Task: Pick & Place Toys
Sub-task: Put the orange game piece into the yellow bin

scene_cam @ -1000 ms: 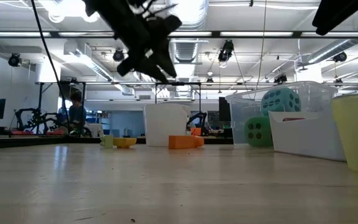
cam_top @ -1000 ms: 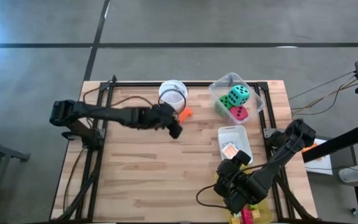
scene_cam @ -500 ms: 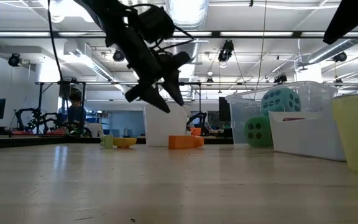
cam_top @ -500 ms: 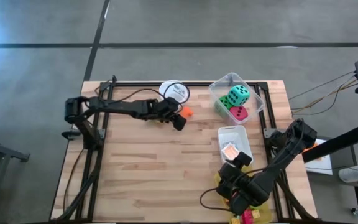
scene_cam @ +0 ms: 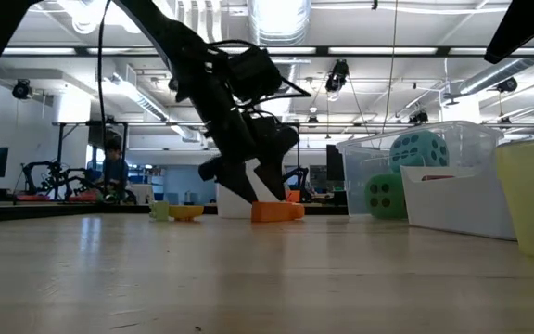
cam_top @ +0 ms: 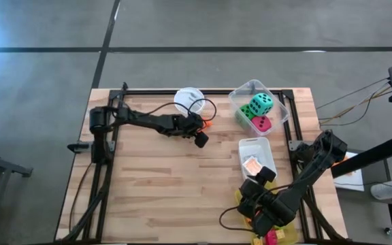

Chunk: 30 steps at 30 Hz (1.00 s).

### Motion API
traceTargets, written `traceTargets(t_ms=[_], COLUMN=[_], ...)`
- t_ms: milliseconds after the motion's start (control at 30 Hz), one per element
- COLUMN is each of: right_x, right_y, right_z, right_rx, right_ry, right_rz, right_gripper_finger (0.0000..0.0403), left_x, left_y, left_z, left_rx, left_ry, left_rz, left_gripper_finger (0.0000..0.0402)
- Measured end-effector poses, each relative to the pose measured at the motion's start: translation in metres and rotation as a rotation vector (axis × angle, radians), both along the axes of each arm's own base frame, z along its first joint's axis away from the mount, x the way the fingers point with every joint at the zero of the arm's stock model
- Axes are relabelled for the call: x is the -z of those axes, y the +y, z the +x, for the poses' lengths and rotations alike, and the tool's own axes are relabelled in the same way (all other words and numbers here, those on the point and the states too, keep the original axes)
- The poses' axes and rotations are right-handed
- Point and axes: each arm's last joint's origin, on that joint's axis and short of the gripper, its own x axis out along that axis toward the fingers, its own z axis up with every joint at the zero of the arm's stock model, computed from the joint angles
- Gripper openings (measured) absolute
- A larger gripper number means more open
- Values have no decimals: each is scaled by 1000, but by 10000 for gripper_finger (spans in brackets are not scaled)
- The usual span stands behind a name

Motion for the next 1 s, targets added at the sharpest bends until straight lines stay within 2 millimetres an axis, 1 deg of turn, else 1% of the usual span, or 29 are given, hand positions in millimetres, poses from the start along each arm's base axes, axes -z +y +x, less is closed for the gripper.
traceTargets(t_ms=[133, 333, 433, 500, 567, 667, 800, 933, 1000], right_x=[0, 0, 0, 0, 0, 0, 0, 0, 0], right_y=[1, 1, 1, 1, 1, 1, 1, 1, 1], right_z=[1, 1, 1, 1, 1, 1, 1, 2, 2], right_rx=[-19, -26, -29, -29, -29, -29, -34, -41, -41], right_ry=[5, 6, 5, 4, 3, 2, 4, 6, 6], right_rz=[-2, -2, -5, -5, -6, -6, -10, -11, -11], right_gripper_finger=[275, 275, 275, 275, 275, 275, 275, 275, 275], left_x=[7, 22, 24, 23, 23, 23, 23, 24, 23], left_y=[1, 1, 2, 3, 3, 3, 1, -1, -2], left_z=[4, 5, 5, 5, 5, 5, 5, 6, 7], left_rx=[32, 42, 24, 12, 2, -12, -8, 25, 40], left_ry=[9, 53, 62, 65, 65, 59, 54, 42, 32], left_rz=[39, 37, 62, 78, 91, 83, 71, 23, 2], left_gripper_finger=[305, 305, 302, 290, 270, 227, 157, 83, 78])
